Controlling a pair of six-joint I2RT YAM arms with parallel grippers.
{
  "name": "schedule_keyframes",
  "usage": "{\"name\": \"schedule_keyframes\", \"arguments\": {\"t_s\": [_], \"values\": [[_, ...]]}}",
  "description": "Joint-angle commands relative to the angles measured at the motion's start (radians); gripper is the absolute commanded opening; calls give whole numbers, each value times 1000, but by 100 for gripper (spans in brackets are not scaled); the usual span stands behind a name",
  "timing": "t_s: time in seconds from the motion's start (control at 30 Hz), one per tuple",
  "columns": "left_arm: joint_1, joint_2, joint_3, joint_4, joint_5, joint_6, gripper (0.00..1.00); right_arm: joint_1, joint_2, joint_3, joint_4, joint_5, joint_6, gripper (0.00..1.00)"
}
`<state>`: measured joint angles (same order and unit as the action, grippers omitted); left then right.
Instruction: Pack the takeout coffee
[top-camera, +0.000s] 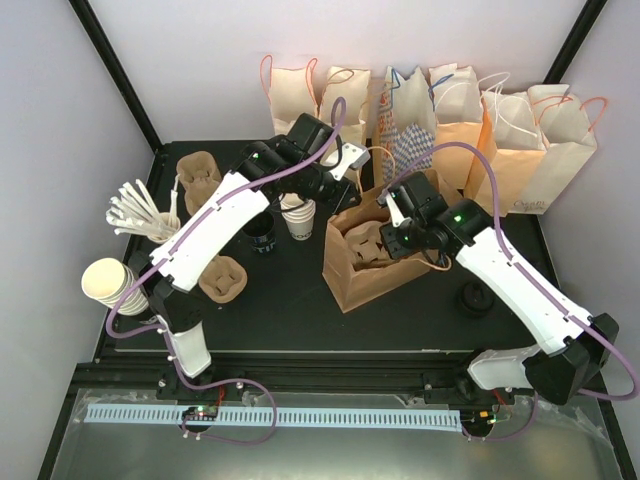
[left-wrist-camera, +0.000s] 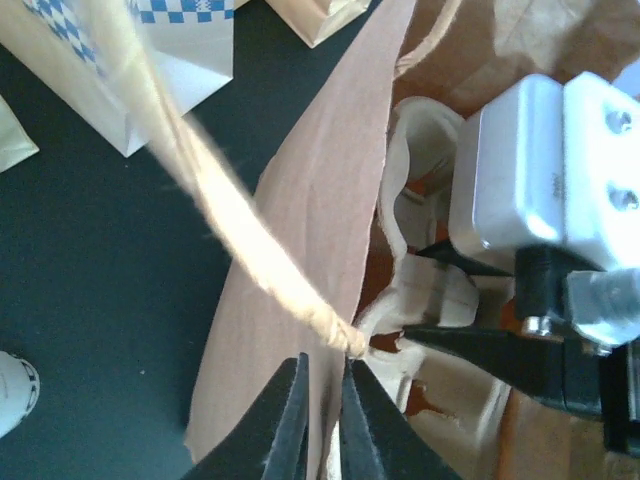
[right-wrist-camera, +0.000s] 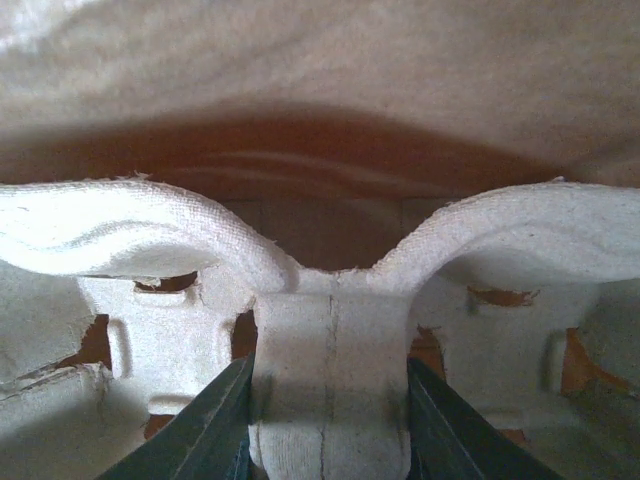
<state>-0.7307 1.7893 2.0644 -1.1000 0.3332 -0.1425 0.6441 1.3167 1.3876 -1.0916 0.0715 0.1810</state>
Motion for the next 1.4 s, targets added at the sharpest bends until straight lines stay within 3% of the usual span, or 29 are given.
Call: {"name": "schedule_keyframes", "arguments": {"t_s": [0.0, 0.47, 0.9, 1.1, 1.37], "values": [[-6, 7, 73, -27, 10, 21, 7, 15, -7, -26, -32, 22, -6, 38], [-15, -37, 83, -72, 154, -25, 1, 20, 58, 43, -195, -81, -11, 38], [-30, -136, -81, -18, 264, -138, 2, 115, 40, -57, -206, -82, 76, 38], [-39, -217, -224, 45, 232, -153, 2, 157, 65, -107, -165, -101, 101, 38], [-39, -250, -231, 6, 122, -118, 2, 189, 119, -144, -109, -89, 103, 38]]}}
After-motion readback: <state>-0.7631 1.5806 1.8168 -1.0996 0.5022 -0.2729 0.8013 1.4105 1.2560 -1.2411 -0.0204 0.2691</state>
